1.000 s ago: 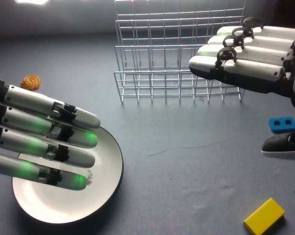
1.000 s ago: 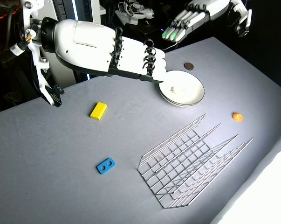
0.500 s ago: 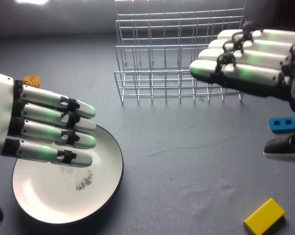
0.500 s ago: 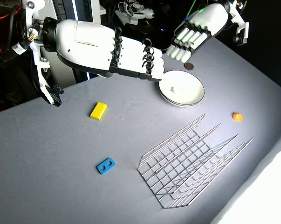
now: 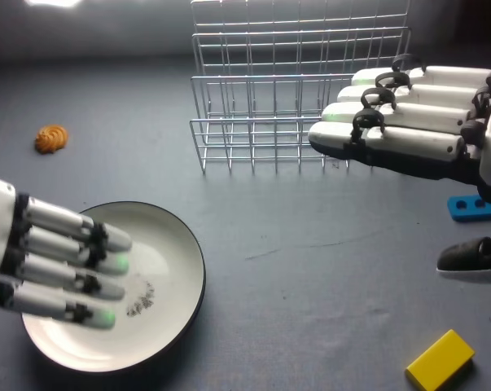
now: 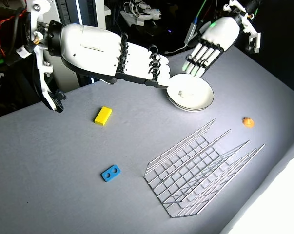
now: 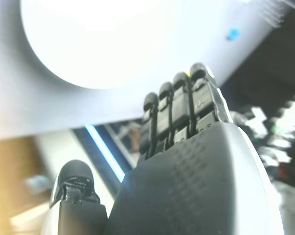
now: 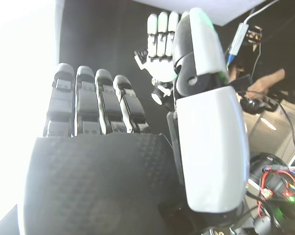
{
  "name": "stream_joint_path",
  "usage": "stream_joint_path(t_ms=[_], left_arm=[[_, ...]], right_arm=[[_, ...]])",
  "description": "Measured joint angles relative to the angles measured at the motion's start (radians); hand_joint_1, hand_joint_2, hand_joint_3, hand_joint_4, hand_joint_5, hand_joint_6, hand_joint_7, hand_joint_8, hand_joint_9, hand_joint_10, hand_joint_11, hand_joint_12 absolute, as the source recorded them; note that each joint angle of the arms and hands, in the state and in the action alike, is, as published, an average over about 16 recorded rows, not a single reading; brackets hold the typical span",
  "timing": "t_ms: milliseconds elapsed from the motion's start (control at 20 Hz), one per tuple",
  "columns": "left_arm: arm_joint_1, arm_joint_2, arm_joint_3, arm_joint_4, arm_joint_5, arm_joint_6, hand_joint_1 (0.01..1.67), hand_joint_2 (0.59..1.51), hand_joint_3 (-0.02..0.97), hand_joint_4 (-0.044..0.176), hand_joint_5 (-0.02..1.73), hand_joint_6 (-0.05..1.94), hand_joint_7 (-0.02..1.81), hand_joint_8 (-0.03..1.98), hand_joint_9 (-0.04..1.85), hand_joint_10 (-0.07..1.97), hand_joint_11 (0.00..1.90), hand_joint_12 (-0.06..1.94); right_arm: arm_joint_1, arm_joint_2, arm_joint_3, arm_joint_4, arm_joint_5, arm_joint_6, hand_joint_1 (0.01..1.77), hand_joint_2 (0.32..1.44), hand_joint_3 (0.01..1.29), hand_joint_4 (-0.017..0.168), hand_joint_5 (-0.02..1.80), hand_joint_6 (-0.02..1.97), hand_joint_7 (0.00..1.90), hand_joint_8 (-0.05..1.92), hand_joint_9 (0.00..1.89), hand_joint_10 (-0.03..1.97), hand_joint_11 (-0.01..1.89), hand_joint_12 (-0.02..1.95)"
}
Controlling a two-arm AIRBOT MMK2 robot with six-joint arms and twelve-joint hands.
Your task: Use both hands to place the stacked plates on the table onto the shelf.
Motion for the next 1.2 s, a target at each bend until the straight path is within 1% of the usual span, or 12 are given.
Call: stream_joint_path(t_ms=[250,400,800,1000,1200], left_arm=[[0.070,-0.023,0.031,0.001,0.030,0.045,0.02,1.142,0.005,0.002,0.10,0.01,0.08,-0.01,0.04,0.02,0.01,0.05],[0.103,-0.033,0.046,-0.003,0.053,0.059,0.02,1.144,0.005,0.002,0.09,0.01,0.07,-0.01,0.03,0.02,0.01,0.04],[0.170,-0.046,0.082,-0.021,0.133,0.056,0.01,1.148,0.004,0.002,0.07,0.01,0.04,-0.01,0.02,0.02,0.02,0.02],[0.198,-0.055,0.095,-0.037,0.159,0.054,0.01,1.150,0.005,0.002,0.06,0.01,0.04,-0.01,0.02,0.02,0.02,0.02],[0.222,-0.066,0.103,-0.055,0.185,0.054,0.01,1.151,0.005,0.000,0.05,0.00,0.04,-0.01,0.02,0.02,0.02,0.02]], right_arm=[[-0.004,-0.004,0.000,0.001,-0.005,-0.002,1.07,1.05,0.01,-0.004,0.02,0.00,0.02,0.02,0.02,0.00,0.02,0.00],[-0.006,-0.006,0.000,0.001,-0.005,-0.004,1.06,1.06,0.01,-0.004,0.02,0.00,0.02,0.02,0.02,0.00,0.02,0.00],[-0.013,-0.011,0.000,0.001,-0.005,-0.008,1.02,1.06,0.01,-0.004,0.02,0.00,0.02,0.02,0.01,0.00,0.02,0.00],[-0.015,-0.015,0.000,0.001,-0.006,-0.016,1.00,1.06,0.01,-0.004,0.02,0.00,0.02,0.02,0.01,0.00,0.02,0.00],[-0.017,-0.029,0.000,0.002,-0.021,-0.036,0.99,1.06,0.01,-0.004,0.02,0.00,0.02,0.02,0.01,0.00,0.02,0.00]])
